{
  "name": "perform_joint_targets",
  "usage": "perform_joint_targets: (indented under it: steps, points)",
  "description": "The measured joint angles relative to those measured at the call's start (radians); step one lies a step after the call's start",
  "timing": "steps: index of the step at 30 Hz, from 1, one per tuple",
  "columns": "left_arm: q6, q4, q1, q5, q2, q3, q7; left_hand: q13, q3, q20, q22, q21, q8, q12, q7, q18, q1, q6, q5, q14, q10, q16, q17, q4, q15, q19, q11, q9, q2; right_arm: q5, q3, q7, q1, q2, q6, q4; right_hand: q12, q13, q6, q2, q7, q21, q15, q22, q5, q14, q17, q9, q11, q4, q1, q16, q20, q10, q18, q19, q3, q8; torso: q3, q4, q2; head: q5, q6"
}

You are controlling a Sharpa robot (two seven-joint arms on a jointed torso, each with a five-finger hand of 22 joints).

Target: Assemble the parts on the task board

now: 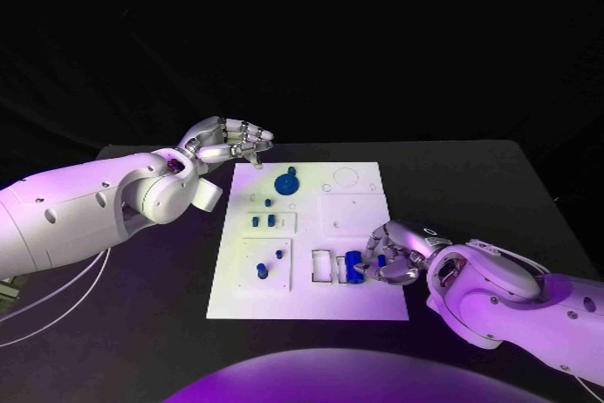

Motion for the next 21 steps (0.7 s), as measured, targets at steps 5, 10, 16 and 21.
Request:
perform_joint_targets:
  steps: [5, 10, 16, 21]
  points:
    - [0.0, 0.0, 0.0, 0.0, 0.0, 0.0, 0.0, 0.0, 0.0, 0.0, 0.0, 0.0, 0.0, 0.0, 0.0, 0.0, 0.0, 0.0, 0.0, 0.0, 0.0, 0.0, 0.0, 0.0, 0.0, 0.0, 0.0, 0.0, 0.0, 0.002, 0.0, -0.007, 0.0, 0.019, 0.018, -0.009, -0.004, 0.0, 0.003, 0.0, -0.003, 0.0, 0.0, 0.0, 0.0, 0.0, 0.0, 0.0, 0.0, 0.0, 0.0, 0.0, 0.0, 0.0, 0.0, 0.0, 0.0, 0.0, -0.0003, 0.0011, 0.0, -0.001, -0.001]
    - [0.001, 0.0, 0.0, 0.0, 0.001, 0.0, 0.0, 0.0, 0.0, 0.0, 0.0, 0.0, 0.0, 0.0, 0.0, 0.0, 0.0, 0.0, 0.0, 0.0, 0.0, 0.0, 0.0, 0.0, 0.0, 0.0, 0.0, 0.0, 0.0, -0.001, 0.0, -0.019, 0.0, 0.041, 0.038, -0.024, -0.009, -0.005, 0.006, -0.004, -0.005, -0.005, 0.0, 0.0, 0.0, 0.0, 0.0, 0.001, 0.0, 0.0, -0.004, 0.0, 0.0, 0.0, 0.0, 0.0, -0.005, 0.004, -0.001, 0.0014, 0.001, -0.002, -0.002]
    - [0.002, 0.0, 0.0, 0.0, 0.001, 0.0, -0.001, 0.0, 0.0, 0.0, -0.001, -0.004, 0.0, 0.0, 0.0, 0.0, 0.0, 0.0, 0.0, 0.0, 0.0, 0.0, 0.0, 0.0, 0.0, 0.0, 0.0, 0.0, 0.0, -0.015, 0.002, -0.035, 0.001, 0.064, 0.062, -0.039, -0.01, -0.005, 0.011, -0.004, -0.01, -0.008, -0.004, 0.0, 0.0, 0.004, 0.0, 0.002, -0.004, -0.003, -0.004, 0.0, 0.0, -0.004, 0.0, 0.0, -0.008, 0.014, -0.0012, 0.0025, 0.001, -0.002, -0.004]
    - [0.003, 0.001, 0.0, 0.0, 0.0, 0.0, -0.002, 0.0, 0.0, 0.0, -0.001, -0.004, 0.0, 0.0, 0.0, 0.0, 0.0, 0.0, 0.0, 0.0, 0.0, 0.0, 0.0, 0.0, 0.0, 0.0, 0.0, 0.0, 0.0, -0.038, 0.002, -0.045, 0.001, 0.072, 0.08, -0.046, -0.013, -0.007, 0.015, -0.004, -0.014, -0.008, -0.006, 0.0, 0.0, 0.002, 0.0, 0.002, -0.004, -0.003, -0.004, 0.0, 0.0, -0.004, 0.0, 0.0, -0.008, 0.019, -0.0016, 0.0026, 0.002, 0.0, -0.005]
